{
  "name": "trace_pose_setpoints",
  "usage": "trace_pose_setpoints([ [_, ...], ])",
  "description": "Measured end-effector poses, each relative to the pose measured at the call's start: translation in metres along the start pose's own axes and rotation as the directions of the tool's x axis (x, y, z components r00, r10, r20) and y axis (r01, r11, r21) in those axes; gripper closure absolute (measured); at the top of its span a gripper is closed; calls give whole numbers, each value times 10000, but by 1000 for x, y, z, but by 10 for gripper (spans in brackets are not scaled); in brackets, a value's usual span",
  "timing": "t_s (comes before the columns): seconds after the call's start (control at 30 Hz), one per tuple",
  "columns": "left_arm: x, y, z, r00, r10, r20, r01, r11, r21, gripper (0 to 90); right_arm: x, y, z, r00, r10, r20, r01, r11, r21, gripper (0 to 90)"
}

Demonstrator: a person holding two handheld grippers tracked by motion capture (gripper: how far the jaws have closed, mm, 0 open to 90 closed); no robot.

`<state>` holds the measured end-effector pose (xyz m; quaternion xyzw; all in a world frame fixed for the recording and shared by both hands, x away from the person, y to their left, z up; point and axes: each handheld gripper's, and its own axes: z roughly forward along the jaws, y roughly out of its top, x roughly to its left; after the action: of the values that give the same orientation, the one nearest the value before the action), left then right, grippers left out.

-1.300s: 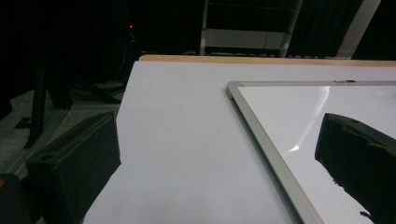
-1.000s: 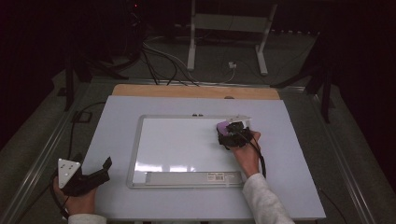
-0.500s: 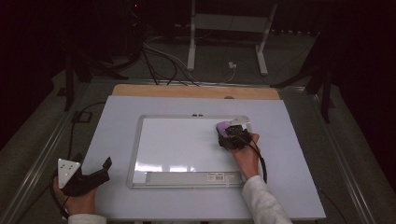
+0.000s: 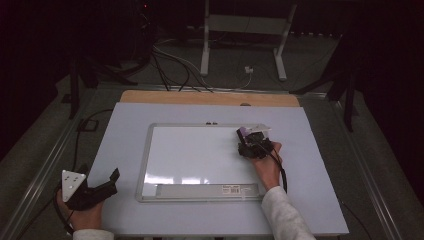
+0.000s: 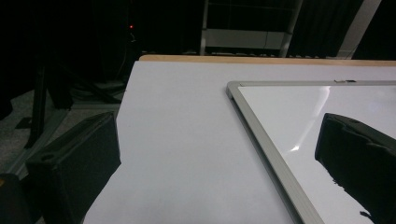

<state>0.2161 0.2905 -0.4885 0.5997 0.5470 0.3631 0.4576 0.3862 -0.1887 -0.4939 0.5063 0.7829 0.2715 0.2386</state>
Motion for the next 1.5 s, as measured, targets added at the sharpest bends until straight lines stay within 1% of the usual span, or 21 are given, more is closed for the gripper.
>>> trace_pose_setpoints([
  [0.03,0,0,0,10000,15,0,-15,10000,4,9,-1,0,0,10000,4,50,-5,10000,22,418],
  [0.13,-1,0,0,10000,25,2,-25,10000,2,9,-3,0,-1,9999,88,125,-88,10000,2,468],
  [0.27,0,0,0,10000,7,-4,-7,10000,1,9,-6,1,-2,9997,188,136,-187,9998,-35,511],
  [0.3,0,0,0,10000,11,-4,-11,10000,0,9,-7,2,-2,9996,277,113,-276,9996,-75,524],
  [0.33,0,0,0,10000,9,-2,-9,10000,-1,9,-9,2,-3,9990,427,124,-425,9990,-118,548],
  [0.4,0,0,0,10000,15,-4,-15,10000,-5,9,-12,2,-4,9982,582,175,-578,9981,-206,601],
  [0.47,0,0,0,10000,14,-6,-14,10000,1,9,-15,3,-6,9969,779,68,-776,9963,-356,623],
  [0.5,0,0,0,10000,16,-13,-16,10000,3,9,-16,4,-8,9960,889,95,-884,9952,-421,627],
  [0.57,0,0,0,10000,16,-10,-16,10000,14,9,-20,5,-10,9942,1079,1,-1078,9926,-554,630],
  [0.7,-1,0,0,10000,24,-17,-24,10000,14,9,-26,8,-12,9898,1426,63,-1417,9869,-770,633],
  [0.8,0,0,0,10000,28,-22,-28,10000,34,9,-31,9,-12,9838,1788,147,-1769,9804,-872,634],
  [0.97,-1,0,0,10000,25,-16,-25,10000,17,9,-35,7,-8,9796,1982,321,-1953,9778,-765,634],
  [1.1,0,0,0,10000,10,-19,-10,10000,16,9,-36,7,-6,9744,2228,285,-2207,9732,-645,635],
  [1.17,0,0,0,10000,13,-20,-13,10000,19,9,-37,6,-5,9732,2272,352,-2245,9722,-668,635],
  [1.3,0,0,0,10000,31,-22,-31,10000,31,9,-40,6,-4,9644,2609,434,-2578,9640,-653,635],
  [1.5,-1,0,0,10000,40,-36,-40,10000,37,9,-45,3,-1,9562,2857,631,-2830,9579,-492,636],
])
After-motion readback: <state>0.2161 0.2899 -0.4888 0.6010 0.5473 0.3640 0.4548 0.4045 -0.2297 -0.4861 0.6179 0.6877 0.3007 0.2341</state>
